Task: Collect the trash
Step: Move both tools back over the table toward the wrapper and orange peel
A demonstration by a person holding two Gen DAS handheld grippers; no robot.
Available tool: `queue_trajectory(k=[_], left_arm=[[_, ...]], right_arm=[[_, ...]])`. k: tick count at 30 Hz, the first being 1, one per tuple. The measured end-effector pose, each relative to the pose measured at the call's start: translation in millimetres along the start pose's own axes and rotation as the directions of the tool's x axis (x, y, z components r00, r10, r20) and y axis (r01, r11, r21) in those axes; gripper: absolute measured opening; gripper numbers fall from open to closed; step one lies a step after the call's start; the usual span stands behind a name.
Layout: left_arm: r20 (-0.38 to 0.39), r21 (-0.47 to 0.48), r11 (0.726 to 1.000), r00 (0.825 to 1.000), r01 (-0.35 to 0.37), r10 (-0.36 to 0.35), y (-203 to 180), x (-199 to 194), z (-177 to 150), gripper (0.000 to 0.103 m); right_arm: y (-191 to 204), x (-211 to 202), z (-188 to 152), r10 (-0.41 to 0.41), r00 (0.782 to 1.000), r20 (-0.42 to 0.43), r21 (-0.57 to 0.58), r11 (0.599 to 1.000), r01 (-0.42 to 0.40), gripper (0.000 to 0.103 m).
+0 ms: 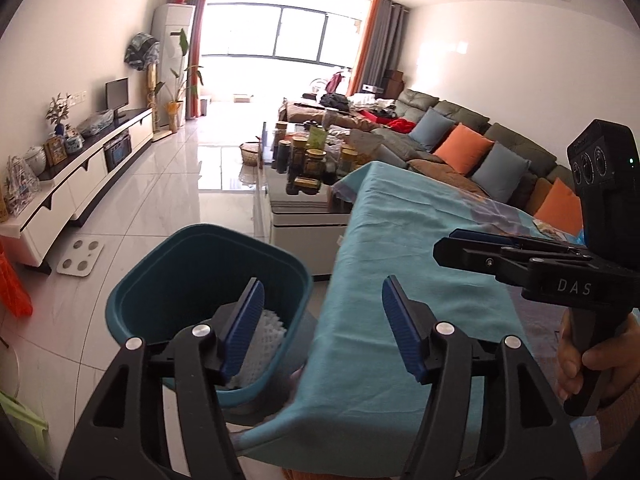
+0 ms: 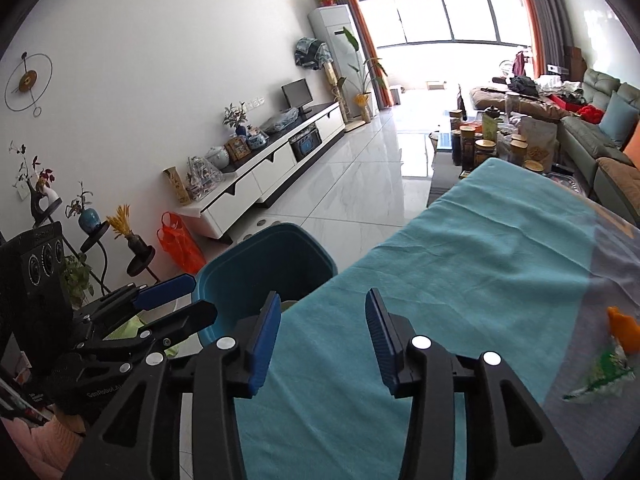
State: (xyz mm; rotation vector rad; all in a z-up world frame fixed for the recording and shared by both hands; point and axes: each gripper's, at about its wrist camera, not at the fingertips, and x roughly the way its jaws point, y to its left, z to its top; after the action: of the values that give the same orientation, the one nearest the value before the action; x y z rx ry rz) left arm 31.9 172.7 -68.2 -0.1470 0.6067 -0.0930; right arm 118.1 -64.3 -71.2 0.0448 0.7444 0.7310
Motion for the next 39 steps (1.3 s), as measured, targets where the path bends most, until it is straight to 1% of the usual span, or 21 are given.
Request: queue_trajectory(k=[3,8,13,16,19,22,26,34,37,39], left_arm=[[-0.011,0.037,0.998,0.998,0.057,-0.057,-28.3,8.5,1.3,0.061],[-0.045,0.093,0.987,0.991,0.129,-0.125,-72.8,28.2,1.5,0.061],[-0.078,0.149,0.971,0.981,0.187,-0.177,-116.5,45.1,0.4,0.061],[-0.103,0.181,0.960,0.975,0.213,-0.197,-135.9,55.5,-1.3,0.061],[-0.126,0.207,0.950,0.969,0.234,-0.211,-155.1,64.3,-2.4,0.061],[-0.144,0.223,0.942,0.964,0.252,-0.224,-172.3,72.6,-1.4,0.061],[-0.161,0.247,0.933,0.961,0.260,-0.225,-191.8,80.0,-0.2,0.061],[-0.183,0.265,0.926,0.957,0.270,-0.227,-207.6,86.3,1.8,0.061],[-0.191,0.274,0.921,0.954,0.278,-0.231,-214.1,91.8,3.2,0.061],[-0.196,0.278,0.918,0.953,0.282,-0.233,-218.9,96.6,5.3,0.061]], right_arm=[[-17.9,-24.8,-6.7,-0.032,0.999,0.035,0.036,0.999,0.031,0.043],[-45.8,-61.4,-21.8,-0.115,0.990,0.076,0.083,0.991,0.109,0.044],[-74.4,-95.8,-40.6,-0.217,0.971,0.103,0.141,0.969,0.201,0.046],[-92.8,-112.7,-53.2,-0.262,0.959,0.107,0.183,0.953,0.240,0.046],[-112.5,-125.8,-63.1,-0.301,0.948,0.106,0.222,0.936,0.272,0.046],[-124.0,-136.5,-71.5,-0.333,0.936,0.114,0.248,0.922,0.298,0.046],[-139.2,-150.3,-81.1,-0.348,0.929,0.123,0.282,0.910,0.304,0.046],[-156.1,-161.8,-90.2,-0.366,0.921,0.131,0.317,0.896,0.311,0.046],[-162.4,-166.7,-93.5,-0.385,0.914,0.127,0.334,0.884,0.326,0.046],[-168.7,-171.0,-98.6,-0.409,0.905,0.119,0.347,0.871,0.348,0.046]])
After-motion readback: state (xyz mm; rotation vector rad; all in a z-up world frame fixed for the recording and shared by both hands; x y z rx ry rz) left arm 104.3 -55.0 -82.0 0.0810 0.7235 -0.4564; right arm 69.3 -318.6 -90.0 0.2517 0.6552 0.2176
